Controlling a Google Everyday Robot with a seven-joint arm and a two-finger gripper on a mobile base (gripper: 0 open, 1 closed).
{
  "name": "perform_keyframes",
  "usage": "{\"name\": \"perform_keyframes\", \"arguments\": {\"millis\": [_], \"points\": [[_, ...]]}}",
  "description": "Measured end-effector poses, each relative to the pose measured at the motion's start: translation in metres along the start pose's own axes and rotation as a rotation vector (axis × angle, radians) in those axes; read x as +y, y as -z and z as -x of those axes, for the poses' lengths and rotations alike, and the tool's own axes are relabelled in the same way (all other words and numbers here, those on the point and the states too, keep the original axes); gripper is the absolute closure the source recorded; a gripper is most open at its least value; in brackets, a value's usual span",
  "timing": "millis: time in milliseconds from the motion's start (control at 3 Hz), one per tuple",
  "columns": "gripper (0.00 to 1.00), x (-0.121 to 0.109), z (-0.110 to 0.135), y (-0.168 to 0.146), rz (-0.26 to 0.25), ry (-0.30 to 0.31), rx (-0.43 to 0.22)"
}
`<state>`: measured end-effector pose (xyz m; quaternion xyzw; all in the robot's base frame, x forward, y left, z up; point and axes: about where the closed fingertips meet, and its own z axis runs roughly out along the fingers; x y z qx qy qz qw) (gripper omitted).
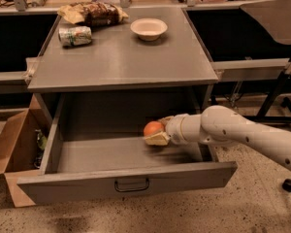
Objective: Place orange into top drawer
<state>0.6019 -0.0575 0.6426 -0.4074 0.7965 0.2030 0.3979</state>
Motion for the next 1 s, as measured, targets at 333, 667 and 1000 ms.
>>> {"name": "perform_keyframes", "arguments": {"millis": [333, 667, 1000], "points": [[0.00, 0.000, 0.000, 0.000, 0.000, 0.000, 0.000], [0.00, 0.004, 0.013, 0.014, 0.005, 0.012, -0.054], [0.00, 0.018, 0.032, 0.045, 0.009, 0.050, -0.109]]}}
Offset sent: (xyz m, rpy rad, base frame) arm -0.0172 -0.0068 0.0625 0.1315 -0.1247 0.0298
